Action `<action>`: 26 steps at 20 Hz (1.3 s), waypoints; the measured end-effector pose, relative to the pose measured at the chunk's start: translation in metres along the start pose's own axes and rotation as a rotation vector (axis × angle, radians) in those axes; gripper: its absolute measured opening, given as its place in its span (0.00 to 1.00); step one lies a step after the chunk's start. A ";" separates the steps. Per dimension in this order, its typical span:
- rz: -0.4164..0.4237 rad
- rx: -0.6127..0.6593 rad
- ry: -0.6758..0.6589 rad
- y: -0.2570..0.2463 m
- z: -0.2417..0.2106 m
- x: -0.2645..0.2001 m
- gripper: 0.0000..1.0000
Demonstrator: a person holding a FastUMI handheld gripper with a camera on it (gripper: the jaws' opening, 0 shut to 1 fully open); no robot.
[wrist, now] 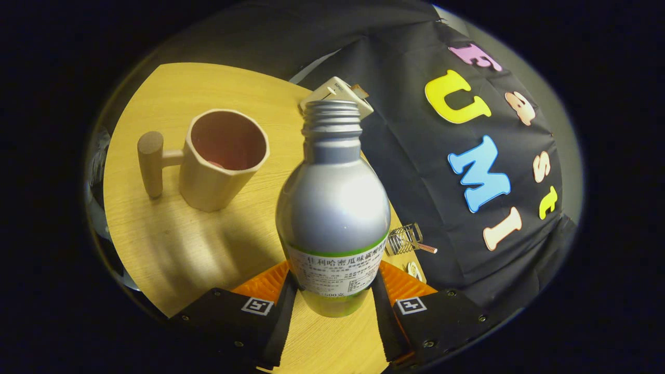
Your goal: Take the bottle from table, then pour the juice into the cup, finally place the bottle on the coaster
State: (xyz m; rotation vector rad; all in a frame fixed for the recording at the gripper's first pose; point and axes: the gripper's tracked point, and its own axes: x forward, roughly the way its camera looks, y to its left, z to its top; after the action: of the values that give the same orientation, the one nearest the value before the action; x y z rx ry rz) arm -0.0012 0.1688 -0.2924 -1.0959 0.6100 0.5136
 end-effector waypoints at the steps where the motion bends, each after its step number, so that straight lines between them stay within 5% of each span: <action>1: -0.005 -0.028 0.009 0.001 0.000 0.000 0.71; 26: -0.043 -0.447 0.206 -0.015 0.002 -0.012 0.71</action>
State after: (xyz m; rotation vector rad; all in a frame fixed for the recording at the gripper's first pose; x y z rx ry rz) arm 0.0001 0.1635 -0.2735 -1.5960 0.6663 0.5165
